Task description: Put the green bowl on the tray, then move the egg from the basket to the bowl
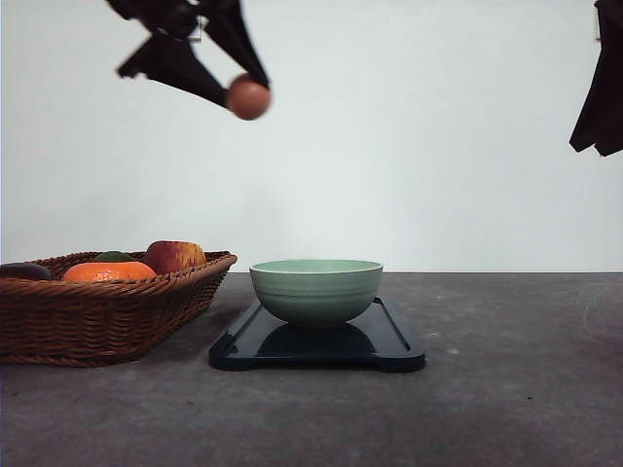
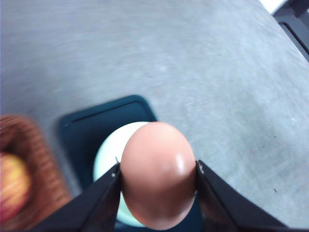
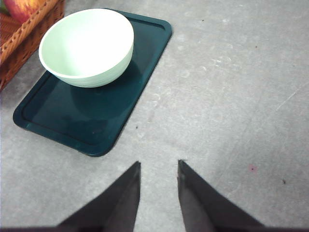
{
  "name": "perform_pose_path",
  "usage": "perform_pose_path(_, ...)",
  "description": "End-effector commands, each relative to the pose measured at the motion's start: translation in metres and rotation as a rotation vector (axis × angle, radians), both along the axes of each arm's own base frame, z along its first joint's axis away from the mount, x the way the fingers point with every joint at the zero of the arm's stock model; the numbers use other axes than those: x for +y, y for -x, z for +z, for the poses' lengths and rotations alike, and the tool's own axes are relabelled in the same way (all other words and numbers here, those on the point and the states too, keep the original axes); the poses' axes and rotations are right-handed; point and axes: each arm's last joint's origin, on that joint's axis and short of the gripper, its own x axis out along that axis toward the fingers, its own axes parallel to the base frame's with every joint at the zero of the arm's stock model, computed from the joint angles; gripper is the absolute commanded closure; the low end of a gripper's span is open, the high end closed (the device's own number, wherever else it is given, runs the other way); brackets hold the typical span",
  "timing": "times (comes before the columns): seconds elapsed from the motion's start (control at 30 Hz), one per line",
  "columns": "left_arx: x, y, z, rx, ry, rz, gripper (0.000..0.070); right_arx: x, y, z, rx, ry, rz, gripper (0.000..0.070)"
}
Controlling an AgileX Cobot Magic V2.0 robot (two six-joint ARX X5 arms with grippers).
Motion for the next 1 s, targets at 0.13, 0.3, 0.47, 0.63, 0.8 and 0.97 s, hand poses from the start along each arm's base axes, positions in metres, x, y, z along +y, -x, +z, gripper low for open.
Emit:
perform_pose_path(0.13, -0.036, -0.01, -0.021, -0.046, -0.093, -0.021, 0.0511, 0.001, -0.001, 0.001, -0.004, -0.006, -0.003, 0.055)
perform_pose_path(0.3, -0.059, -0.019, -0.049, -0.024, -0.13, -0.043, 0.0512, 0.001, -0.001, 0.001, -0.004, -0.006, -0.003, 0.055)
perform_pose_path(0.47, -0.08, -0.027, -0.08, -0.005, -0.189, -0.051, 0.0512, 0.001, -0.001, 0.001, -0.004, -0.006, -0.003, 0.055)
perform_pose_path(0.63, -0.093, -0.033, -0.108, 0.026, -0.228, -0.061, 0.0513, 0.001, -0.001, 0.001, -0.004, -0.006, -0.003, 0.055)
perform_pose_path(0.8, -0.097, -0.037, -0.126, 0.038, -0.288, -0.024, 0.0513, 0.001, -0.001, 0.001, -0.003, -0.006, -0.003, 0.055)
perform_pose_path(0.97, -0.1, -0.04, -0.142, 0.067, -0.31, -0.027, 0.0513, 0.001, -0.001, 0.001, -0.003, -0.006, -0.003, 0.055)
